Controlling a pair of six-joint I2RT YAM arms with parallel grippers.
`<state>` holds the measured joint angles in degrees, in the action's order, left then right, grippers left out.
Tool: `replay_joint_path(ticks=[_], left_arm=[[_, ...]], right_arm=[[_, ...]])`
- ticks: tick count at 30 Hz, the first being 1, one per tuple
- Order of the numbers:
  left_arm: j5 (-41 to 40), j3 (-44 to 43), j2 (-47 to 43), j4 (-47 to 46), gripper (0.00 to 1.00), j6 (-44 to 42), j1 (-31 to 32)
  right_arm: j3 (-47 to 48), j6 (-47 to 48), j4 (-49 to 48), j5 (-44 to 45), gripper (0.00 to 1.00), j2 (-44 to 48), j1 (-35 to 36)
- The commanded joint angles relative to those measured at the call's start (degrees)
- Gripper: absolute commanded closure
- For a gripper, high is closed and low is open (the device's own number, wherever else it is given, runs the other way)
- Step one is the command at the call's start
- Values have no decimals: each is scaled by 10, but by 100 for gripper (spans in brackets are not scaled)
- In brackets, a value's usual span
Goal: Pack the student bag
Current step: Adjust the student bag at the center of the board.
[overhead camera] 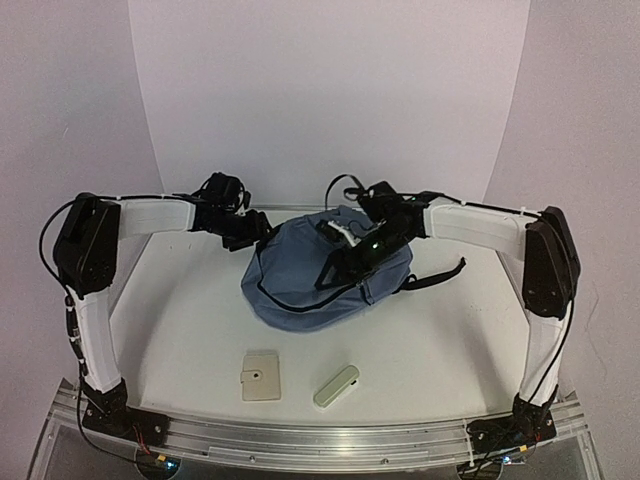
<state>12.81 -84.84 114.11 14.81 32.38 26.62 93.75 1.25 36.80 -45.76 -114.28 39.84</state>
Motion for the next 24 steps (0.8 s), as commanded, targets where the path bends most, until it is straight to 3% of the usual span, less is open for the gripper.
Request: replay_joint_path(ticks=[1,8,16,20,24], left_arm=[[-25,63,-135,21,27,-7,2],[-11,227,-235,-11,22,65,32],[-16,337,-262,-81,21,151,87],[7,352,-241,-134,28,177,87],[17,329,-205,-149,45,170,76]], right_arm=[[40,-3,-12,7,15,52,-134],[105,16,-14,162,12,-13,-222],[207,5,-14,141,13,-138,-235],[190,-1,-13,110,21,-156,-235],[108,7,-13,69,30,-121,-235]])
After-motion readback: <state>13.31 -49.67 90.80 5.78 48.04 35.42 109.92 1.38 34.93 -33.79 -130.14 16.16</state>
